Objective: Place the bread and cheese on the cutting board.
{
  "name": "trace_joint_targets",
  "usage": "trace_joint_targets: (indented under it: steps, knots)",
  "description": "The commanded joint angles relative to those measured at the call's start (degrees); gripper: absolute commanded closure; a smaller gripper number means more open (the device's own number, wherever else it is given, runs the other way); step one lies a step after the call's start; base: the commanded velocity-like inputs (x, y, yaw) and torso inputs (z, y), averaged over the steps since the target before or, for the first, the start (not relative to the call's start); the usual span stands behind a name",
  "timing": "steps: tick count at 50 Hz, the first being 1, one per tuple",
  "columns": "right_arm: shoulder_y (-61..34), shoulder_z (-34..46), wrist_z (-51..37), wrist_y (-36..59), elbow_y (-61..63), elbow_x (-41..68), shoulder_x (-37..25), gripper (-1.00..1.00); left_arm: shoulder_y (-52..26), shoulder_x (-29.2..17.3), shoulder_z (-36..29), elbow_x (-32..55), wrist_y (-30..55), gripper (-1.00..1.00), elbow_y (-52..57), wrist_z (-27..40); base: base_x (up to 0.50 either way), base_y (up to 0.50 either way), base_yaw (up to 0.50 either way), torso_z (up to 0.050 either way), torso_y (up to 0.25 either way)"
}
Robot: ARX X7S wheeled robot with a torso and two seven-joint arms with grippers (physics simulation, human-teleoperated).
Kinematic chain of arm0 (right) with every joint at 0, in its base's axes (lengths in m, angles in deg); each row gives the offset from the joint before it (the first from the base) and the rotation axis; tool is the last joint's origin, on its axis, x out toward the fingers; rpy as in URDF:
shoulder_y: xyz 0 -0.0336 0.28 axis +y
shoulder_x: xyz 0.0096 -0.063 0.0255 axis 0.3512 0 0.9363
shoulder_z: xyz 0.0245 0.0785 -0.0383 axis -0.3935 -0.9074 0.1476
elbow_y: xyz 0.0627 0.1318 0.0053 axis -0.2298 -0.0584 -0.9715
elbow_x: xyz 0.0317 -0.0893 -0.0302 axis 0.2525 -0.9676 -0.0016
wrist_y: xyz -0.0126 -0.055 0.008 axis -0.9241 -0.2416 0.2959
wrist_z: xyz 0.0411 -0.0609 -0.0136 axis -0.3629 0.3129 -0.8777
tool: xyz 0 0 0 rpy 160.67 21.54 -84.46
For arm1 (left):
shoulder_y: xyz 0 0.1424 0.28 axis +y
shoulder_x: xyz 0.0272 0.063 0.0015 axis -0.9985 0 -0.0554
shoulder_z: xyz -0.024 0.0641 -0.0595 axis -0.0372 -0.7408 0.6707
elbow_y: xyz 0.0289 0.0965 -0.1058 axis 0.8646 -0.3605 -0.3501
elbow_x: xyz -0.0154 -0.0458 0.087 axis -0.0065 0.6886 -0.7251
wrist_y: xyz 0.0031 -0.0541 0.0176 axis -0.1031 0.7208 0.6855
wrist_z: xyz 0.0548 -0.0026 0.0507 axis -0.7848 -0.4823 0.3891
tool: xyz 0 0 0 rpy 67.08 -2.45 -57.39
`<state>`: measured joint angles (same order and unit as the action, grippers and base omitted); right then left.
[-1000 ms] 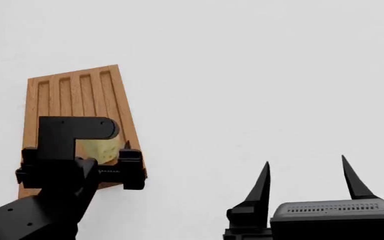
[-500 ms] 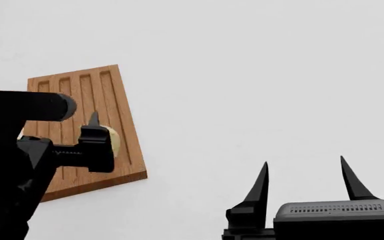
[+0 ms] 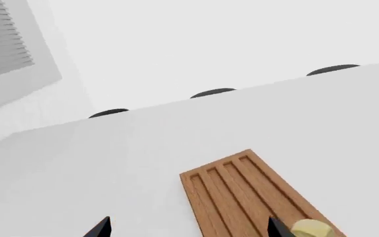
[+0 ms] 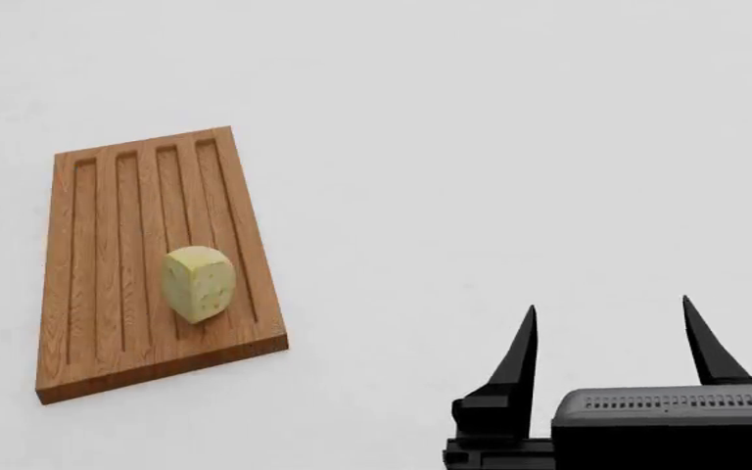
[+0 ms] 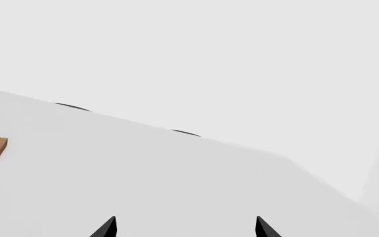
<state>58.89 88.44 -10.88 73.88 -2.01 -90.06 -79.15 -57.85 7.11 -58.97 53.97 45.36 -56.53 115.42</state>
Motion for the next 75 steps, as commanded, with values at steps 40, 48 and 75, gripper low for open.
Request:
trace_joint_targets:
  steps: [40, 48, 75]
  knots:
    - [-0.7, -1.0, 0.0, 1.0, 0.4, 0.5, -0.3, -1.0, 11.1, -12.7, -2.0, 1.8, 5.5, -1.0, -12.4, -14.9, 0.0, 0.0, 0.0, 0.0, 0.0]
    - [-0.7, -1.0, -0.1, 1.1, 0.4, 0.7, -0.3, -1.0, 18.2, -12.3, 1.7, -9.1, 3.0, -1.0, -11.8, -23.7, 0.0, 0.0, 0.0, 0.0, 0.0]
    - [0.0, -0.5, -0.8, -0.7, -1.4, 1.2, -0.7, -1.0, 27.3, -5.2, 5.3, -21.3, -10.9, -1.0, -15.3, -30.0, 0.0, 0.0, 0.0, 0.0, 0.0]
